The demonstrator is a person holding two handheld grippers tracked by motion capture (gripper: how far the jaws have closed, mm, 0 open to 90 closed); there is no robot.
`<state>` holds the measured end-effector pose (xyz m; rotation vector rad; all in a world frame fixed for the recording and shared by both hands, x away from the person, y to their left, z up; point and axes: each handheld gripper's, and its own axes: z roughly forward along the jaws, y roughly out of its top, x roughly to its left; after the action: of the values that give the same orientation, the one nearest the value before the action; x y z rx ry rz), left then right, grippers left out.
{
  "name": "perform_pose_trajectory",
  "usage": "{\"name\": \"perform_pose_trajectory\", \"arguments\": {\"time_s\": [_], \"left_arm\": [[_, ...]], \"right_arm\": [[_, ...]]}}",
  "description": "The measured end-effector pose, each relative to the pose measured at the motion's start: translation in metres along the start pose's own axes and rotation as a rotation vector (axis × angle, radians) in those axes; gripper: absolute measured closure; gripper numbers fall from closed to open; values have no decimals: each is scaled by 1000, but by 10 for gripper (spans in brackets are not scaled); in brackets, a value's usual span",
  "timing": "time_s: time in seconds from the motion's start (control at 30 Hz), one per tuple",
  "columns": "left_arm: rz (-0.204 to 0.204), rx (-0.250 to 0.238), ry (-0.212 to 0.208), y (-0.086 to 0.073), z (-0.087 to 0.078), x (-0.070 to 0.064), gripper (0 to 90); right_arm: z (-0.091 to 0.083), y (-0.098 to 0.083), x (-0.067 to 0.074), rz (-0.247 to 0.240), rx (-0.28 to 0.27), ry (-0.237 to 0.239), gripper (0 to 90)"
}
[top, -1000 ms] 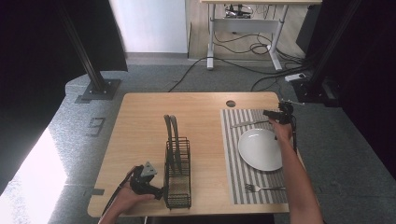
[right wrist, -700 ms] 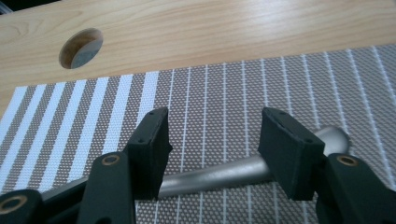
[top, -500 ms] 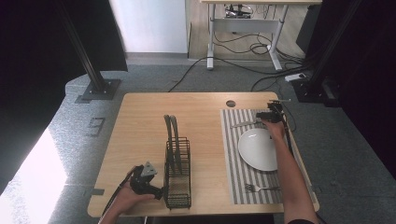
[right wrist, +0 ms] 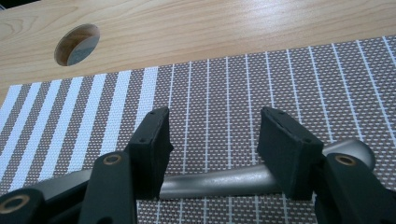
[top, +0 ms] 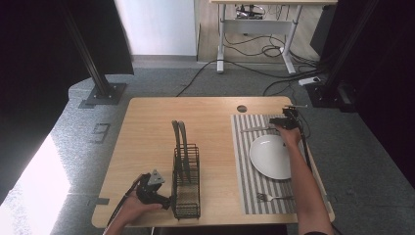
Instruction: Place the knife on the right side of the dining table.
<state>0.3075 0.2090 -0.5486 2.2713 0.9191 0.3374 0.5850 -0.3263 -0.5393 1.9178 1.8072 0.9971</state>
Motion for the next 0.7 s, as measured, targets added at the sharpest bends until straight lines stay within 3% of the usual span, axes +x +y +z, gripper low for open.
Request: {"name": "perform_pose_trajectory", "arguments": {"time_s": [0.17, 0.3, 0.4, 0.53, 0.63, 0.7], "left_arm": [[0, 0, 0, 0, 0, 0, 0], [0, 0, 0, 0, 0, 0, 0], [0, 0, -1, 0, 0, 0, 0], [4, 0, -4, 0, 0, 0, 0], [6, 1, -5, 0, 0, 1, 0], [7, 1, -5, 1, 0, 1, 0]], "right_arm": [[-1, 0, 0, -7, -3, 4, 411], [-6, 0, 1, 0, -28, 40, 393], [-16, -3, 7, -26, -60, 55, 391], [-32, -5, 16, -54, -39, 59, 375], [-47, -8, 23, -66, -89, 73, 380], [-56, -9, 28, -67, -87, 88, 369]]}}
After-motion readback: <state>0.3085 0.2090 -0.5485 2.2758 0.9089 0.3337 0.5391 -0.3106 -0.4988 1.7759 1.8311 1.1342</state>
